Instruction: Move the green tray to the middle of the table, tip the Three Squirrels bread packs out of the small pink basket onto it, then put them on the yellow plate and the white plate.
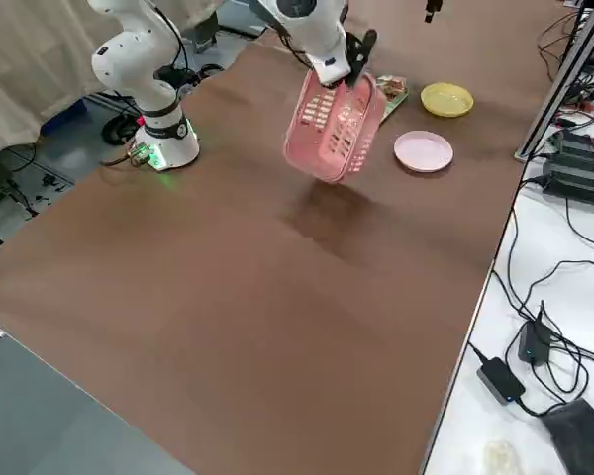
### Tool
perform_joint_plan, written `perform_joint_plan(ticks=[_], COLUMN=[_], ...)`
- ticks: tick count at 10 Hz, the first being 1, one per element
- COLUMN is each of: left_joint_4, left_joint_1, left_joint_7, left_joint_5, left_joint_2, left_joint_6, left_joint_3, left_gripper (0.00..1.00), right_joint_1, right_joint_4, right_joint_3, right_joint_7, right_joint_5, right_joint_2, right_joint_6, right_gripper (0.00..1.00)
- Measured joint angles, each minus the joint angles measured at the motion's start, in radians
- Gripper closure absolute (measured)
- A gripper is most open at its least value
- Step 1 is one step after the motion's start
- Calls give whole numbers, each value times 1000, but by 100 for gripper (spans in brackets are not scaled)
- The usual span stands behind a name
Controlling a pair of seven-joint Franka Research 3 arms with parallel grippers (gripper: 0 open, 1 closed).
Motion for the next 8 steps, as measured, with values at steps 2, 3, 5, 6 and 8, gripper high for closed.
perform_joint_plan(ticks=[2, 3, 5, 6, 8], left_joint_4=[21, 40, 125, 183, 282], left_joint_1=[-57, -91, -174, -223, -295], left_joint_7=[-117, -168, -289, -360, -500], left_joint_5=[0, 0, 0, 14, 70], left_joint_2=[11, 27, 122, 186, 289], left_joint_6=[9, 23, 39, 48, 56], left_joint_3=[-2, -2, 3, 11, 24], left_gripper=[0, 0, 0, 0, 0], right_joint_1=[0, 0, -1, -1, 0], right_joint_4=[0, 0, -1, -3, -13], right_joint_3=[-27, -33, -43, -48, -51], right_joint_7=[57, 91, 149, 176, 190], right_joint_5=[-156, -234, -369, -435, -510], right_joint_2=[0, 0, 0, 0, 19], right_joint_6=[-10, -10, -8, 1, 46], right_gripper=[92, 92, 92, 92, 92])
